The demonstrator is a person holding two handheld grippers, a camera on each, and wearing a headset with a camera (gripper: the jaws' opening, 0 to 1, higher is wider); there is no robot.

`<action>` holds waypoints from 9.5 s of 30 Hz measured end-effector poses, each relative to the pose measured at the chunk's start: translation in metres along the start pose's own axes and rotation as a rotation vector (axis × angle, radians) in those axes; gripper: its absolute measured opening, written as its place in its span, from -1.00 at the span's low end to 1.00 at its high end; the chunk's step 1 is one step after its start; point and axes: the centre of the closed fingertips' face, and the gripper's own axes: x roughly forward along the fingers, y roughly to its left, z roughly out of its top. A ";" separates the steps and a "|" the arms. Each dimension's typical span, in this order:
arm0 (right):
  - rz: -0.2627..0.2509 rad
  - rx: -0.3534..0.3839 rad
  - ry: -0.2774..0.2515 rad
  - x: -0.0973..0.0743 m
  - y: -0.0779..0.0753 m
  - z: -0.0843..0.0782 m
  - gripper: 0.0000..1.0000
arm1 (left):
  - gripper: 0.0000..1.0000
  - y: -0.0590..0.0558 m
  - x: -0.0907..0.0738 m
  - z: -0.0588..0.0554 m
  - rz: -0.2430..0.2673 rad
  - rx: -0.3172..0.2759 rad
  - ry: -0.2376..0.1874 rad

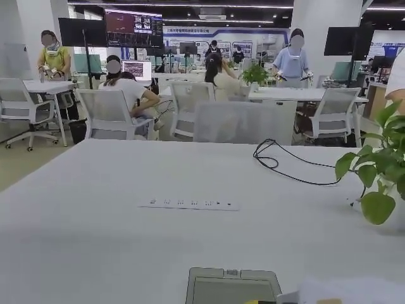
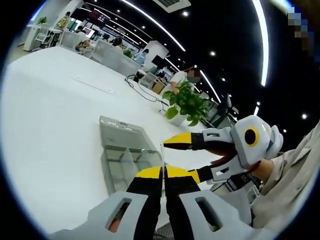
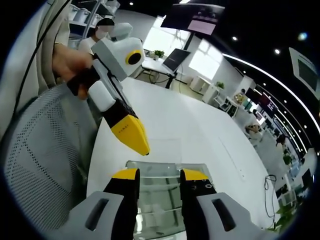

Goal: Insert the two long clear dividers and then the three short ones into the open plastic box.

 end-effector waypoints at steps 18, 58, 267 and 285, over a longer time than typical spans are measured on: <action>0.068 0.183 -0.095 -0.013 -0.004 0.012 -0.32 | -1.00 0.001 -0.003 -0.006 -0.029 0.335 0.136; 0.478 0.227 -0.146 -0.041 0.052 0.006 -0.63 | -1.00 -0.039 -0.017 -0.042 -0.361 0.809 0.368; 0.434 0.136 0.431 0.091 0.020 -0.064 -0.92 | 0.93 0.029 0.011 -0.021 -0.051 0.647 0.143; 0.398 0.234 0.333 0.061 0.013 -0.049 -0.46 | 0.94 0.028 0.009 -0.016 -0.034 0.657 0.138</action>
